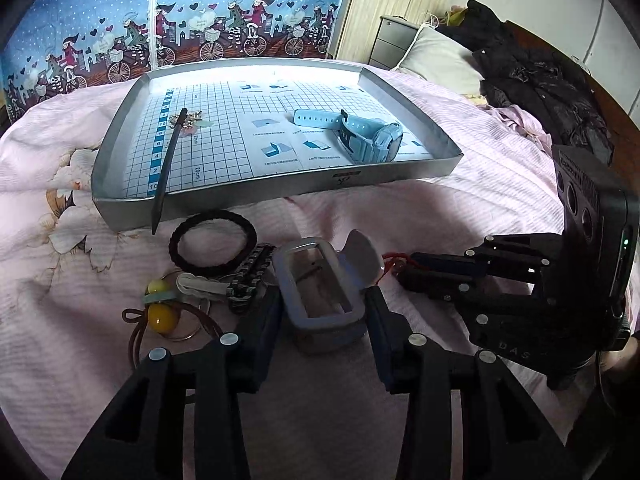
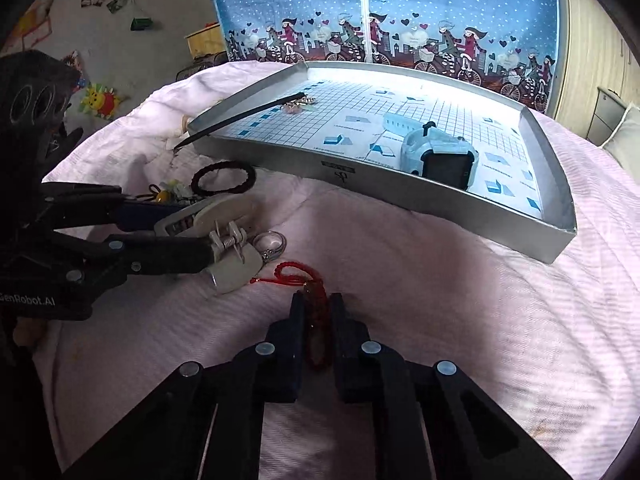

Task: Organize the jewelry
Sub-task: 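Grasp the red string bracelet with the right tool while the left tool grasps the grey clip, then place the red bracelet in the tray with the right tool while the left tool places the clip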

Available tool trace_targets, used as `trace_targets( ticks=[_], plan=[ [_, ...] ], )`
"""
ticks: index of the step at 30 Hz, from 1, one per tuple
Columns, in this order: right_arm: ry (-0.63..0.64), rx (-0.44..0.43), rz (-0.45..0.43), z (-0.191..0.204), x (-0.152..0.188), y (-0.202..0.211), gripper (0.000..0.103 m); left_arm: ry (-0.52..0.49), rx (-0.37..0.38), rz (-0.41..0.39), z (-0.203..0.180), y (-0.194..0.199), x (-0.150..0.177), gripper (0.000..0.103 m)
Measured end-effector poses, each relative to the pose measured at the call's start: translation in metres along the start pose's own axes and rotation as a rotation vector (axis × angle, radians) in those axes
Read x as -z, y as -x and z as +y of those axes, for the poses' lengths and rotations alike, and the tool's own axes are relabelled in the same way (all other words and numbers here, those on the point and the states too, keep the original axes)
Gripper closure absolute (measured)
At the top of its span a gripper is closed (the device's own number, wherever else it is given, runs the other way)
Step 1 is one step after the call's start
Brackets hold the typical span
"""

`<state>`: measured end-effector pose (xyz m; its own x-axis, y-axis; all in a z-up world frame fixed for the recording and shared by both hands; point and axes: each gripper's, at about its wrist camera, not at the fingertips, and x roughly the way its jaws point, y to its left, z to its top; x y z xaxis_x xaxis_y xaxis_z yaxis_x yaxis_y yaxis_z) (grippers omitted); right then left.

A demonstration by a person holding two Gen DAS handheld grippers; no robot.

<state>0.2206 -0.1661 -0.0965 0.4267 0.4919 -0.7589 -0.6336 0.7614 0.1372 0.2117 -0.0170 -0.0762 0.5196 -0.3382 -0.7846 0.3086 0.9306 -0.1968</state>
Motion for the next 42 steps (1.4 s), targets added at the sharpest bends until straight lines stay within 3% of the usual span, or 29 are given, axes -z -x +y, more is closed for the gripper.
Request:
trace_targets(
  ticks=[7,15,26,32,42],
  plan=[
    [-0.060,0.053,-0.095,-0.010,-0.003,0.020,0.093,-0.002,0.025,-0.043,-0.005,0.007,0.002,0.067],
    [-0.124,0.091,-0.235,-0.024,-0.011,0.045,0.093,0.019,0.058,-0.157,-0.007,0.028,-0.007,0.067],
    [-0.212,0.200,-0.377,-0.043,-0.045,0.059,0.093,0.148,0.003,-0.338,0.014,0.041,-0.062,0.067],
    [-0.293,0.232,-0.369,-0.062,-0.053,0.041,0.093,0.171,-0.046,-0.271,0.031,0.008,-0.087,0.067],
    [-0.305,0.236,-0.312,-0.068,-0.044,0.025,0.092,0.183,-0.064,-0.174,0.045,-0.028,-0.076,0.067]
  ],
)
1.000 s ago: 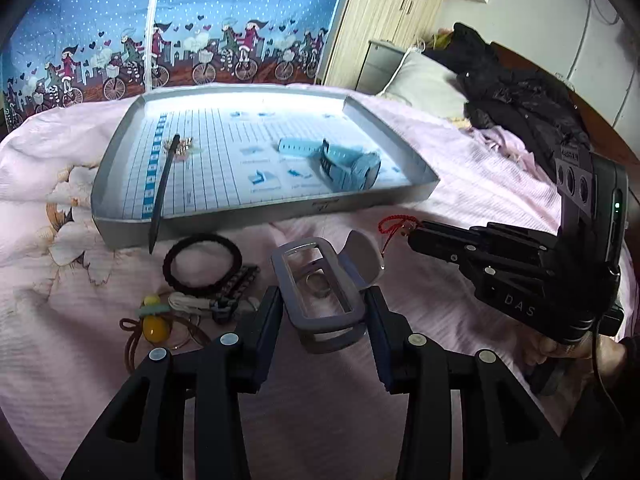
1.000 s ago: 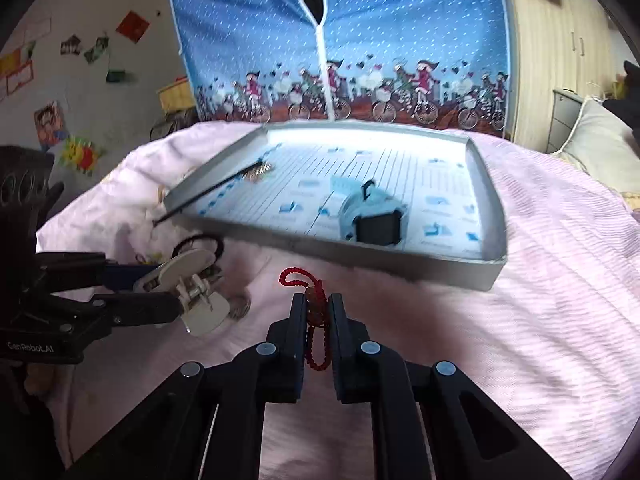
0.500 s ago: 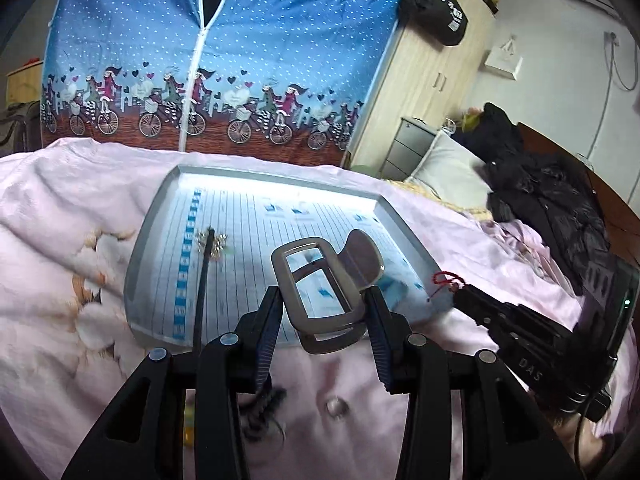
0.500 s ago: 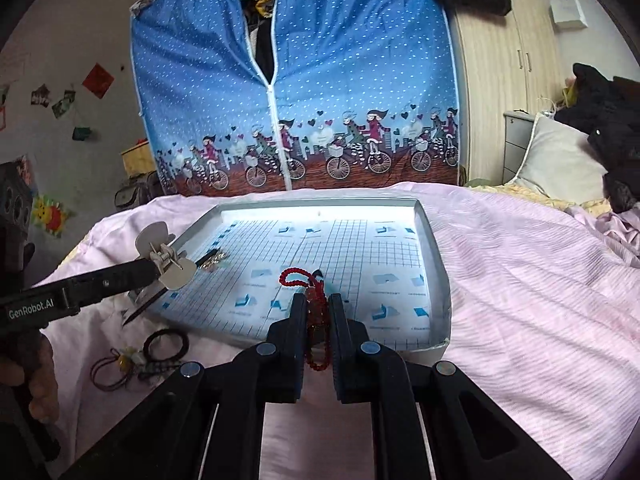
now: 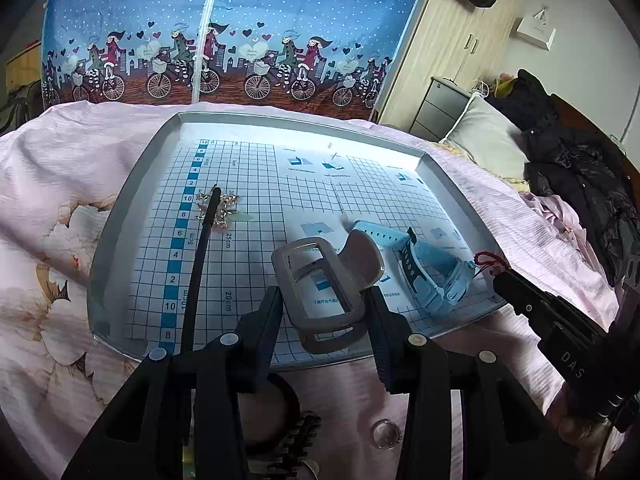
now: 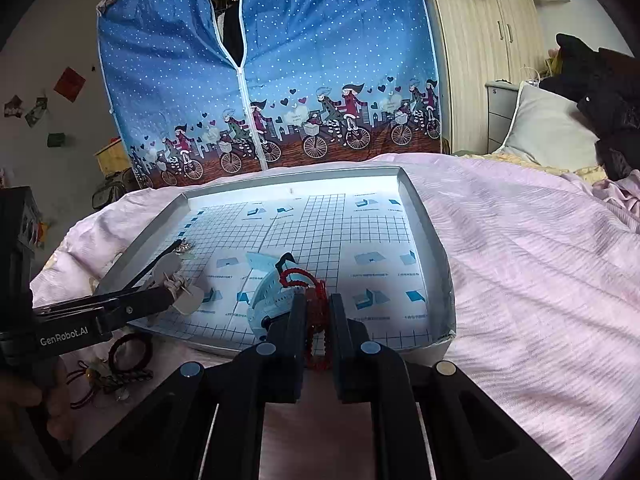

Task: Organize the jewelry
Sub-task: 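Place the red bracelet in the tray with the right tool while the left tool places the clip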

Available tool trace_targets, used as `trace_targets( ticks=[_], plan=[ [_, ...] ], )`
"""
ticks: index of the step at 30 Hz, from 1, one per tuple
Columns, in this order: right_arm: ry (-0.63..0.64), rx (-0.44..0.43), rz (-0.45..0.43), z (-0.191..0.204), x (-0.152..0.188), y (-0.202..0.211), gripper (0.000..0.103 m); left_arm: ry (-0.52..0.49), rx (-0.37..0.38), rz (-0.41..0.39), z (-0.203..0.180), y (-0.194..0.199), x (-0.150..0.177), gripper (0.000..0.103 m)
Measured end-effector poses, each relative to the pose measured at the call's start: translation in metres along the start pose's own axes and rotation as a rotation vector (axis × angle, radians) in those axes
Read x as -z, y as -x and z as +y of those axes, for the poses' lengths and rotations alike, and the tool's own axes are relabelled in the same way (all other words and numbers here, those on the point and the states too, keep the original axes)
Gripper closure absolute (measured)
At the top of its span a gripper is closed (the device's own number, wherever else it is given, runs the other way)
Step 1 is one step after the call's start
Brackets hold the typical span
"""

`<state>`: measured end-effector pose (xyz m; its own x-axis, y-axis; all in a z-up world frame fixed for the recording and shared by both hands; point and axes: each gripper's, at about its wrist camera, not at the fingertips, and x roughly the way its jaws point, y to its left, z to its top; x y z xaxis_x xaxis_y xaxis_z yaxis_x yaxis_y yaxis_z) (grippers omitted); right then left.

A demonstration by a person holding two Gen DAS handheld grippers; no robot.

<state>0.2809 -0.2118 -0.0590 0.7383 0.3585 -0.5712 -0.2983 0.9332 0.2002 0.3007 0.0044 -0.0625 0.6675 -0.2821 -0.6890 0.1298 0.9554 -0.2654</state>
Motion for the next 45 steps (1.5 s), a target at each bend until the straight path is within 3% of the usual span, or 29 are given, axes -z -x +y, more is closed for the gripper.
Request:
trace_targets(
  ticks=[10,13,15,19,20,21,22,24,28,30,31,39,45],
  plan=[
    [-0.018,0.006,0.030,-0.004,0.002,-0.004,0.091,-0.002,-0.032,0.017,-0.001,-0.003,0.003,0.065],
    [-0.015,0.008,0.037,-0.003,0.002,-0.004,0.090,0.002,-0.048,0.016,-0.001,-0.003,0.002,0.053],
    [-0.013,0.012,0.033,-0.004,0.002,-0.003,0.083,0.008,-0.045,-0.004,0.000,0.002,0.002,0.047],
    [-0.009,0.019,0.011,-0.003,-0.001,0.004,0.065,-0.003,-0.050,-0.031,-0.003,0.011,0.000,0.044],
    [-0.008,0.019,0.002,-0.003,-0.002,0.006,0.063,-0.007,-0.050,-0.039,-0.005,0.013,-0.001,0.039],
    [-0.007,0.018,-0.008,-0.002,-0.003,0.010,0.060,-0.009,-0.044,-0.058,-0.007,0.018,-0.001,0.025],
    [-0.005,0.020,-0.017,-0.002,-0.005,0.014,0.058,-0.006,-0.036,-0.097,-0.008,0.024,-0.001,0.019],
    [0.002,0.018,-0.044,0.002,-0.007,0.024,0.042,-0.003,-0.034,-0.190,-0.011,0.040,0.000,0.002],
    [0.014,0.004,-0.101,0.007,-0.013,0.047,0.023,-0.010,-0.055,-0.308,-0.014,0.070,-0.001,0.002],
    [0.012,-0.016,-0.134,0.009,-0.014,0.061,0.004,-0.001,-0.066,-0.335,-0.014,0.084,0.000,0.002],
    [0.011,-0.024,-0.149,0.010,-0.015,0.068,0.000,0.008,-0.072,-0.351,-0.013,0.092,0.002,0.001],
    [0.037,-0.075,-0.218,0.027,-0.015,0.111,0.000,0.081,-0.013,-0.441,-0.008,0.157,0.014,0.002],
    [0.070,-0.092,-0.258,0.048,0.000,0.143,0.000,-0.006,-0.110,-0.479,-0.020,0.208,0.039,0.002]
  ],
)
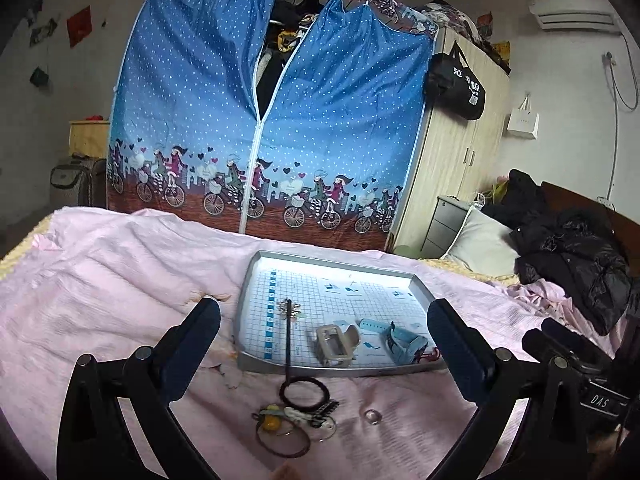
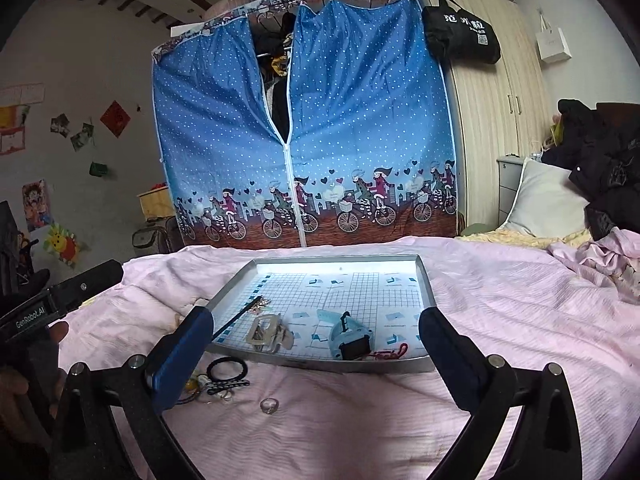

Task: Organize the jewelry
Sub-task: 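Place the red bracelet in the tray with the right tool while the left tool places the clip, then withdraw both open tools back toward the remaining jewelry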

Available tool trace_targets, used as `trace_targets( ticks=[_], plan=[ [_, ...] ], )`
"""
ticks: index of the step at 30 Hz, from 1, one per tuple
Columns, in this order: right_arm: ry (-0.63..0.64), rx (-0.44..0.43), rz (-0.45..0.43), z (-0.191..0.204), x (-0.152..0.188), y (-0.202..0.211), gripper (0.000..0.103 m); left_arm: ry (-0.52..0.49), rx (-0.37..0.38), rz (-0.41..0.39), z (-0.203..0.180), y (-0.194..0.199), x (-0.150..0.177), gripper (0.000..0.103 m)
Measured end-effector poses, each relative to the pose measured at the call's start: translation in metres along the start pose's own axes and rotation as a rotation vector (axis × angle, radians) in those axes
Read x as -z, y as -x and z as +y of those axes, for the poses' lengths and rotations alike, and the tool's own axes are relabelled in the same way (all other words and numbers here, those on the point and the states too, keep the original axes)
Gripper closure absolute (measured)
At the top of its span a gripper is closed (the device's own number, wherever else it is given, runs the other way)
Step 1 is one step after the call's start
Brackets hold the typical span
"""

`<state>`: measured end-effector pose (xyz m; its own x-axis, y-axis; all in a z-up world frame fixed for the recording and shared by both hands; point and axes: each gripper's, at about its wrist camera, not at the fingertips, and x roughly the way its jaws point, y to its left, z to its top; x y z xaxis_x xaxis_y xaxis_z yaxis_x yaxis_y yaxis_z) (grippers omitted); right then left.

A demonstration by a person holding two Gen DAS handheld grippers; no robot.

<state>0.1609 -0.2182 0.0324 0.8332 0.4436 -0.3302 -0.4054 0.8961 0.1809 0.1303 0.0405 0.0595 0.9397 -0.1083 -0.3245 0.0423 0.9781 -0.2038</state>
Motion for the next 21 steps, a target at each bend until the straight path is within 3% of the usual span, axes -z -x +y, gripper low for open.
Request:
trace_targets(
  ticks=[6,10,16,21],
  plan=[
    [0.027,-0.010,-0.007,0.027,0.017,0.032,0.000,-0.034,-0.038,0.007,-0.004,0.049,0.020,0.001],
    [0.049,-0.012,-0.017,0.042,0.026,0.052,0.000,0.002,-0.056,0.045,0.000,0.070,0.038,0.001],
    [0.079,-0.017,-0.001,0.058,0.042,0.072,0.000,0.060,-0.088,0.110,0.005,0.085,0.050,0.002],
    [0.072,-0.010,0.065,0.061,0.055,0.070,0.000,0.051,-0.112,0.161,0.001,0.090,0.059,0.002]
  ],
)
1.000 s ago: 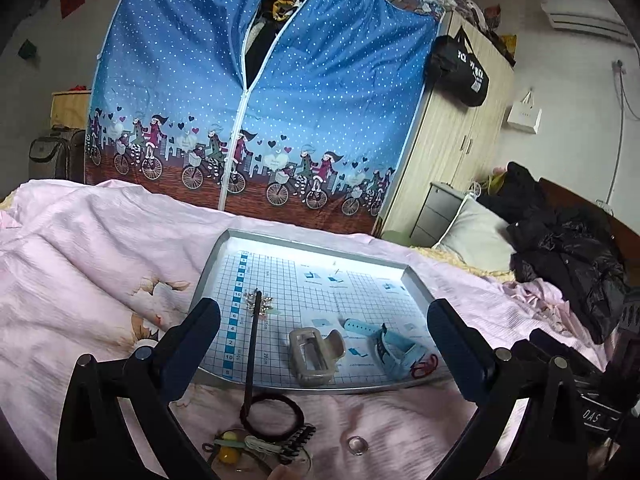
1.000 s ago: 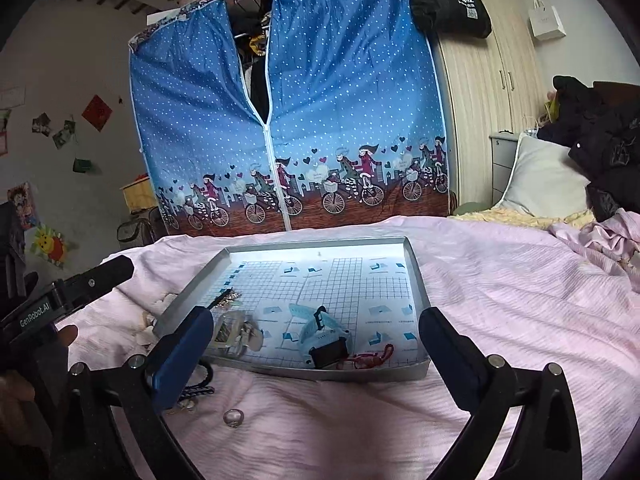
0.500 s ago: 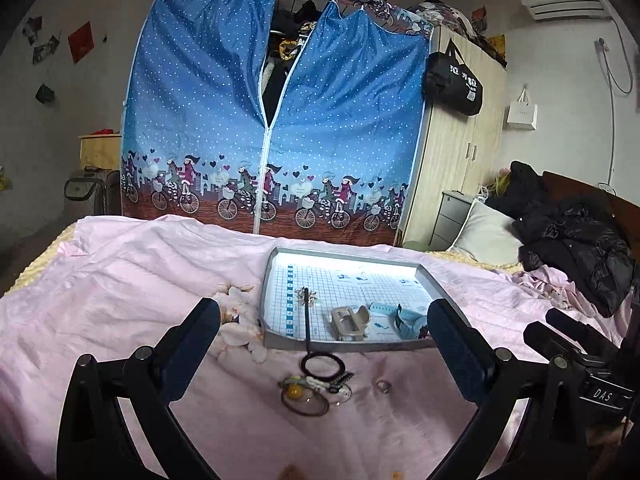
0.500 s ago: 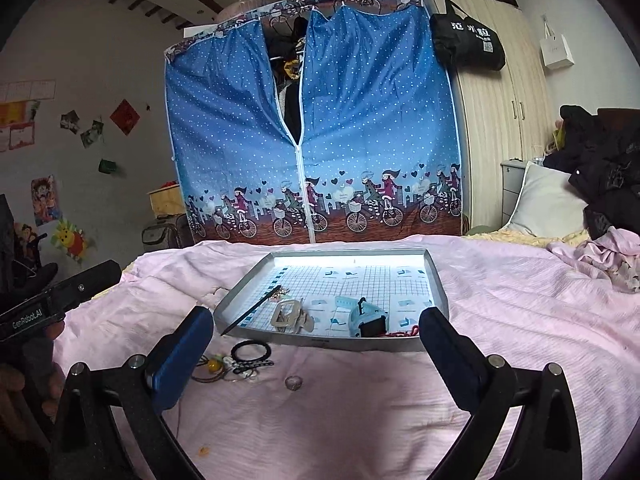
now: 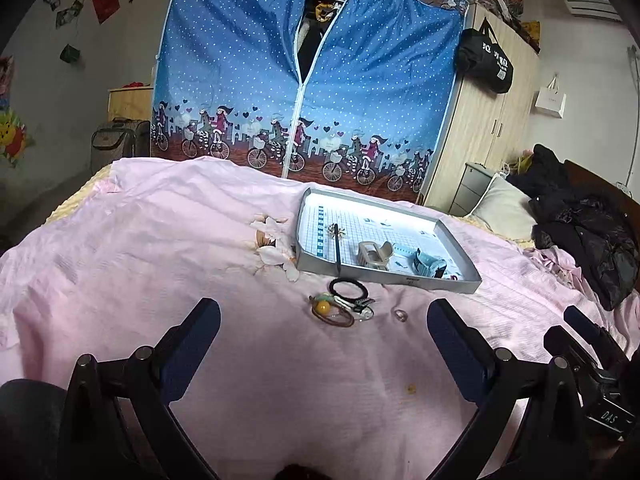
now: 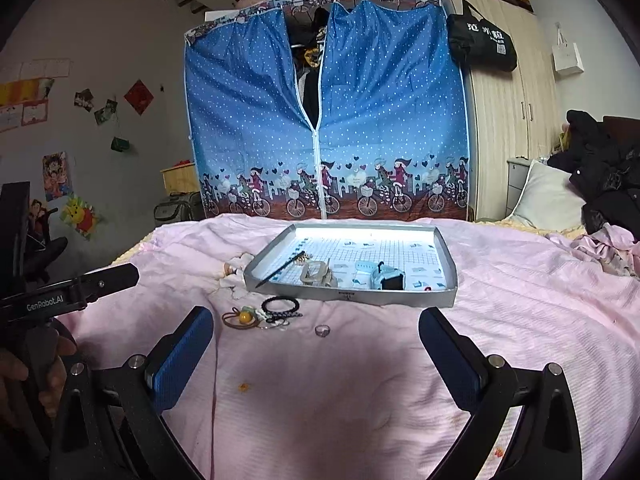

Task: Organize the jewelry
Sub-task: 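Withdraw both open tools back toward the remaining jewelry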

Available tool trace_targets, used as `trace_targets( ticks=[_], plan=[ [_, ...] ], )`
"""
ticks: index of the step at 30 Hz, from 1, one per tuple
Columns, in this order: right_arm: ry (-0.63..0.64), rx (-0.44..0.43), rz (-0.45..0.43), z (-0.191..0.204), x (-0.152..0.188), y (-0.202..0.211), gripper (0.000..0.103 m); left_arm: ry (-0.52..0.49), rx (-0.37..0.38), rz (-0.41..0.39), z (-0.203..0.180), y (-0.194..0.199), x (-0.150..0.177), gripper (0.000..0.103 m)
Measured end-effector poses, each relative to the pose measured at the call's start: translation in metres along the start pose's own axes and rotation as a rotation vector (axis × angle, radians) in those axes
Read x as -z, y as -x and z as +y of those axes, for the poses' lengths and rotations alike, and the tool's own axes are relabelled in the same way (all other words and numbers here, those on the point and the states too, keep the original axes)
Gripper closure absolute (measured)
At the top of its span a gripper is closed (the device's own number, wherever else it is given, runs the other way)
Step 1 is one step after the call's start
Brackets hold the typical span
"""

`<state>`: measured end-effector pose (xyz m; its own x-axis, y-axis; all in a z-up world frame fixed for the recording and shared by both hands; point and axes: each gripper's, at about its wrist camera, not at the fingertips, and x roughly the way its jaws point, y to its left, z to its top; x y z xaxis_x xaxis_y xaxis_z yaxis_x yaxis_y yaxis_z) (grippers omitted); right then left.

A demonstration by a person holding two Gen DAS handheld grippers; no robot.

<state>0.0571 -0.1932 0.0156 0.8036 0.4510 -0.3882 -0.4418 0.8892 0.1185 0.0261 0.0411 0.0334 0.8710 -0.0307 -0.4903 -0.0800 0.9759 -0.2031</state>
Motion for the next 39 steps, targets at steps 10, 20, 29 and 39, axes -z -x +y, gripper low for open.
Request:
trace_targets(
  ticks=[10,20,29,39],
  plan=[
    [-0.044,0.008,0.211,-0.018,0.023,-0.039,0.000,-0.070,-0.041,0.139,-0.008,-0.035,0.022,0.001],
    [0.005,-0.002,0.326,-0.021,0.030,-0.068,0.000,-0.060,-0.069,0.244,0.000,-0.064,0.025,0.002],
    [0.074,-0.050,0.370,-0.033,0.019,-0.099,0.000,-0.223,-0.017,0.348,-0.010,-0.108,0.015,0.002],
    [-0.011,-0.116,0.339,-0.050,0.021,-0.123,0.018,-0.265,0.104,0.391,-0.009,-0.153,-0.005,0.008]
  ],
)
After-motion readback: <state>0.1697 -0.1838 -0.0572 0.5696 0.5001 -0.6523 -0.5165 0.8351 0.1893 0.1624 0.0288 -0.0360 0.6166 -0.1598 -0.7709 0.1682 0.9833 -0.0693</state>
